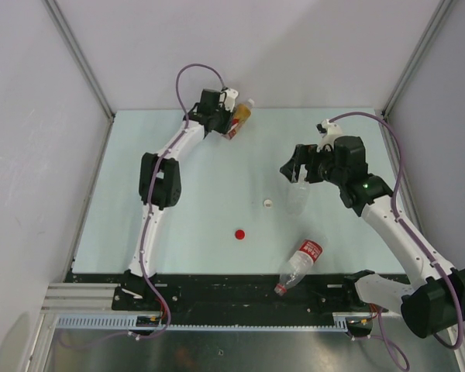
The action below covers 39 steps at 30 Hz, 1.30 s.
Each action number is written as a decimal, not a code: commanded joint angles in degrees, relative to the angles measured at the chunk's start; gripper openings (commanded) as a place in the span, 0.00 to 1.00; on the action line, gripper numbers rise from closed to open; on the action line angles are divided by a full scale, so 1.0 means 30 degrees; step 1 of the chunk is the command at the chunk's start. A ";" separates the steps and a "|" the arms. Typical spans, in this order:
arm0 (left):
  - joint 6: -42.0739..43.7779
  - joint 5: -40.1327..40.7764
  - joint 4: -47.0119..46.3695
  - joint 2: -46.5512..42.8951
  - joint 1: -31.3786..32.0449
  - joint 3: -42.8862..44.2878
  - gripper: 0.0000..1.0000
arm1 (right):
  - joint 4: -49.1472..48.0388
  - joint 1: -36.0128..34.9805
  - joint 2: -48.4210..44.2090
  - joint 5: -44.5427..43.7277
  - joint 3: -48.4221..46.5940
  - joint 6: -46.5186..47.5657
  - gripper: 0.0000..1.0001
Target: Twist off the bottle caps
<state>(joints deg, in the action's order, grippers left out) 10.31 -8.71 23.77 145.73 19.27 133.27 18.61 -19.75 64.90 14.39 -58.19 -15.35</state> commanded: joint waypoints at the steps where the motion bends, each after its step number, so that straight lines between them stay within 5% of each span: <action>1: -0.0443 -0.0142 0.1158 -0.2089 0.0089 -0.2172 0.33 | -0.0068 0.0077 -0.0592 0.0181 -0.0570 0.0150 0.99; 14: -0.2283 -0.2509 0.1383 -0.5097 0.0110 -0.6880 0.05 | 0.0654 0.0086 -0.1792 0.0236 -0.0400 0.0149 0.99; 22: -0.2843 -0.2381 0.1365 -0.6987 0.0093 -0.7556 0.01 | 0.0736 0.0079 -0.2322 0.0263 -0.0051 0.0107 0.99; 25: -0.2775 -0.2042 0.1360 -0.7431 0.0098 -0.7307 0.15 | 0.0717 0.0079 -0.2327 0.0222 0.0008 0.0108 0.99; 32: -0.2688 -0.1900 0.1379 -0.7111 0.0217 -0.5923 0.93 | 0.0600 0.0079 -0.2117 0.0108 0.0139 0.0100 0.99; 39: -0.2736 -0.2095 0.1374 -0.4803 0.0933 -0.2946 0.99 | 0.0401 0.0093 -0.2029 0.0217 0.0145 -0.0039 0.99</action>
<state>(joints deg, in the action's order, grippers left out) 2.00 -14.59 28.73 127.50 20.05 118.26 21.15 -19.75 58.92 14.46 -57.98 -15.40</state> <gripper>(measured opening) 0.990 0.993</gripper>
